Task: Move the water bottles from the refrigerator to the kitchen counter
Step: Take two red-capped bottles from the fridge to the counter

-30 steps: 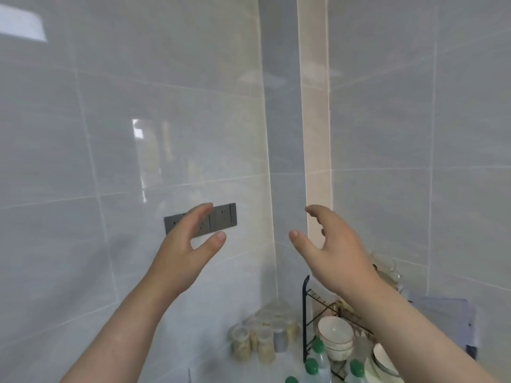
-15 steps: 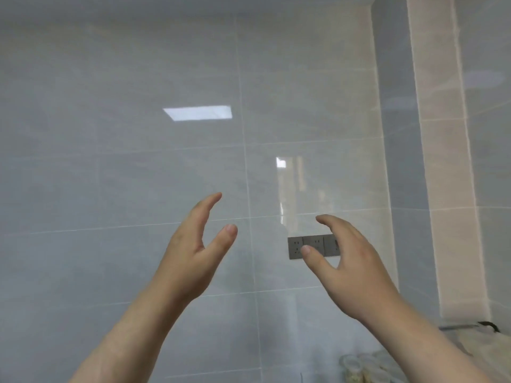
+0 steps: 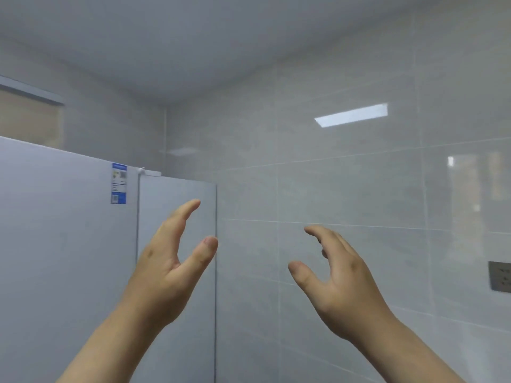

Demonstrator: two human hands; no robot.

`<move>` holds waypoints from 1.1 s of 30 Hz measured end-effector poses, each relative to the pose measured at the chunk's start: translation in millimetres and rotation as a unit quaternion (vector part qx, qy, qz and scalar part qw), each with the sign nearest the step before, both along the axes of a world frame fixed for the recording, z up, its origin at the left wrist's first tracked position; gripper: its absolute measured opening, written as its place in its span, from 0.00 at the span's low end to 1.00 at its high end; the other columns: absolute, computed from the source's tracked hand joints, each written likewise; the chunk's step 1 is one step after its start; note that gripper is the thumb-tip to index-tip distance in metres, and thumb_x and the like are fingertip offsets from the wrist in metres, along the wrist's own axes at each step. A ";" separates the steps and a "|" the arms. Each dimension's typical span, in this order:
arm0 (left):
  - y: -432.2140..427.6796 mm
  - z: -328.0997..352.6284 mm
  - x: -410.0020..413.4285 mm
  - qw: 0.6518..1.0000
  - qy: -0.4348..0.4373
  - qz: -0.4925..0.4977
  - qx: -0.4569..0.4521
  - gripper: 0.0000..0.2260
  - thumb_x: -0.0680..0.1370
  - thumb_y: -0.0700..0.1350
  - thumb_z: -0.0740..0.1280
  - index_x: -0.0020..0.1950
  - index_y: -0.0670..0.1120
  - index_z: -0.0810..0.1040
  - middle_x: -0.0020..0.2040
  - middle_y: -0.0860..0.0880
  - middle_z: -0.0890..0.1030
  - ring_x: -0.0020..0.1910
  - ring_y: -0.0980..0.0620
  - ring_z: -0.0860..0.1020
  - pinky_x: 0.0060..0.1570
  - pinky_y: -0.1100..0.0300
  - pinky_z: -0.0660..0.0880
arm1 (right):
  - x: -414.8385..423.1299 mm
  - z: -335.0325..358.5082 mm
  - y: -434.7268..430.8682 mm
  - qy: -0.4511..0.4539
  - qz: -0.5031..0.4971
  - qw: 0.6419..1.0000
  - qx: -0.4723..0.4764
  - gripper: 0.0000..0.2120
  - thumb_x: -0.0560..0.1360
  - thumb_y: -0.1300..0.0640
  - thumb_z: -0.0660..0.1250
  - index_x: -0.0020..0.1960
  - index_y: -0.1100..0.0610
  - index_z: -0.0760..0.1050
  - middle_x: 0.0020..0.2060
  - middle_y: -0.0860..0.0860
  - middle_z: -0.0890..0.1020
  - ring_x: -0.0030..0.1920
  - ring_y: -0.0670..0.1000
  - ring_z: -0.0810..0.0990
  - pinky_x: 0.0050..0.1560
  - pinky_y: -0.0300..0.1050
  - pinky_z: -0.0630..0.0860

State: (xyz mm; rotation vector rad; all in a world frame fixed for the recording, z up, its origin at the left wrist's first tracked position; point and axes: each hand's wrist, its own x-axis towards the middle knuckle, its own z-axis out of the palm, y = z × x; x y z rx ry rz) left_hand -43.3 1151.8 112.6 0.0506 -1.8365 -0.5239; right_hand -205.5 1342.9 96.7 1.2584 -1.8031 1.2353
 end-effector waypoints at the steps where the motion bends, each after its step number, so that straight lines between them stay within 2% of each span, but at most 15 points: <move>1: -12.9 -3.0 20.1 1.000 0.001 0.018 0.006 0.25 0.68 0.70 0.58 0.65 0.74 0.62 0.64 0.79 0.60 0.70 0.61 0.65 0.65 0.55 0.64 | 12.9 -2.5 -18.7 0.000 0.020 1.000 0.006 0.37 0.66 0.29 0.55 0.71 0.43 0.65 0.59 0.29 0.66 0.61 0.38 0.66 0.58 0.37 0.64; 7: -81.9 -27.5 159.6 0.992 0.006 0.117 0.052 0.22 0.68 0.70 0.60 0.62 0.81 0.63 0.64 0.82 0.64 0.69 0.64 0.67 0.65 0.55 0.65 | 113.2 -18.7 -124.7 -0.010 0.135 0.990 0.036 0.37 0.66 0.29 0.55 0.71 0.44 0.64 0.62 0.34 0.68 0.63 0.39 0.66 0.62 0.38 0.65; 9: -100.1 -31.2 206.7 0.987 0.011 0.144 0.071 0.23 0.68 0.70 0.61 0.63 0.79 0.64 0.68 0.75 0.67 0.70 0.61 0.68 0.67 0.51 0.66 | 150.2 -22.5 -153.9 -0.003 0.167 0.985 0.044 0.36 0.67 0.29 0.55 0.71 0.44 0.65 0.61 0.31 0.67 0.64 0.37 0.65 0.62 0.32 0.62; 11: -117.1 -33.2 255.3 0.982 0.028 0.164 0.086 0.24 0.68 0.68 0.62 0.64 0.72 0.68 0.69 0.64 0.72 0.70 0.56 0.70 0.68 0.45 0.68 | 187.9 -25.0 -180.4 0.004 0.195 0.979 0.052 0.36 0.67 0.29 0.55 0.71 0.44 0.65 0.60 0.29 0.65 0.64 0.36 0.65 0.60 0.30 0.60; 12: -124.0 -32.3 277.2 0.980 0.036 0.176 0.089 0.25 0.68 0.67 0.62 0.64 0.70 0.68 0.67 0.65 0.74 0.69 0.58 0.71 0.66 0.46 0.70 | 204.9 -26.4 -192.0 0.003 0.205 0.977 0.055 0.36 0.67 0.29 0.55 0.71 0.44 0.65 0.60 0.30 0.66 0.64 0.37 0.65 0.61 0.32 0.61; 15: -141.5 -30.4 334.9 0.971 0.044 0.215 0.091 0.23 0.67 0.67 0.62 0.62 0.70 0.68 0.55 0.79 0.73 0.57 0.76 0.71 0.55 0.63 0.69 | 252.0 -31.0 -223.3 0.001 0.242 0.969 0.056 0.36 0.67 0.29 0.55 0.70 0.44 0.65 0.60 0.30 0.66 0.64 0.40 0.67 0.62 0.37 0.65; 16: -145.9 -31.6 356.6 0.967 0.042 0.232 0.093 0.23 0.67 0.67 0.62 0.62 0.70 0.68 0.55 0.80 0.72 0.57 0.76 0.71 0.56 0.63 0.68 | 270.2 -32.4 -236.0 0.003 0.255 0.965 0.058 0.36 0.66 0.29 0.55 0.70 0.43 0.65 0.60 0.28 0.64 0.64 0.40 0.67 0.62 0.38 0.65; 19: -157.6 -38.1 400.0 0.953 0.024 0.284 0.098 0.28 0.67 0.69 0.60 0.67 0.67 0.66 0.66 0.71 0.68 0.67 0.60 0.68 0.66 0.52 0.67 | 308.6 -38.5 -264.7 0.003 0.294 0.954 0.061 0.35 0.66 0.28 0.55 0.70 0.40 0.63 0.58 0.24 0.62 0.62 0.38 0.67 0.60 0.38 0.65; 21: -166.3 -44.3 429.0 0.945 0.017 0.311 0.104 0.30 0.67 0.70 0.60 0.69 0.66 0.65 0.68 0.67 0.67 0.70 0.58 0.66 0.67 0.51 0.66 | 335.1 -44.1 -289.7 0.000 0.318 0.946 0.067 0.31 0.66 0.28 0.55 0.68 0.35 0.60 0.58 0.22 0.60 0.60 0.35 0.65 0.58 0.35 0.64; 26: -205.4 -55.1 475.8 0.928 0.012 0.355 0.111 0.23 0.67 0.70 0.60 0.61 0.77 0.64 0.69 0.67 0.66 0.69 0.58 0.66 0.65 0.53 0.66 | 381.9 -55.9 -360.5 -0.002 0.371 0.924 0.090 0.22 0.67 0.29 0.55 0.60 0.24 0.53 0.56 0.15 0.57 0.61 0.24 0.59 0.54 0.28 0.62; 30: -245.8 -63.0 491.6 0.918 0.007 0.380 0.114 0.20 0.67 0.71 0.60 0.57 0.84 0.62 0.63 0.78 0.62 0.69 0.61 0.65 0.64 0.54 0.65 | 408.1 -68.8 -424.6 -0.022 0.404 0.911 0.087 0.24 0.68 0.29 0.57 0.61 0.23 0.51 0.57 0.17 0.58 0.61 0.28 0.63 0.55 0.32 0.63; 33: -291.4 -65.4 496.4 0.912 0.007 0.395 0.111 0.20 0.67 0.72 0.60 0.56 0.86 0.60 0.62 0.79 0.61 0.68 0.62 0.65 0.63 0.56 0.65 | 421.4 -76.6 -481.8 -0.045 0.424 0.901 0.079 0.25 0.67 0.28 0.56 0.61 0.22 0.51 0.57 0.16 0.57 0.61 0.34 0.64 0.58 0.38 0.65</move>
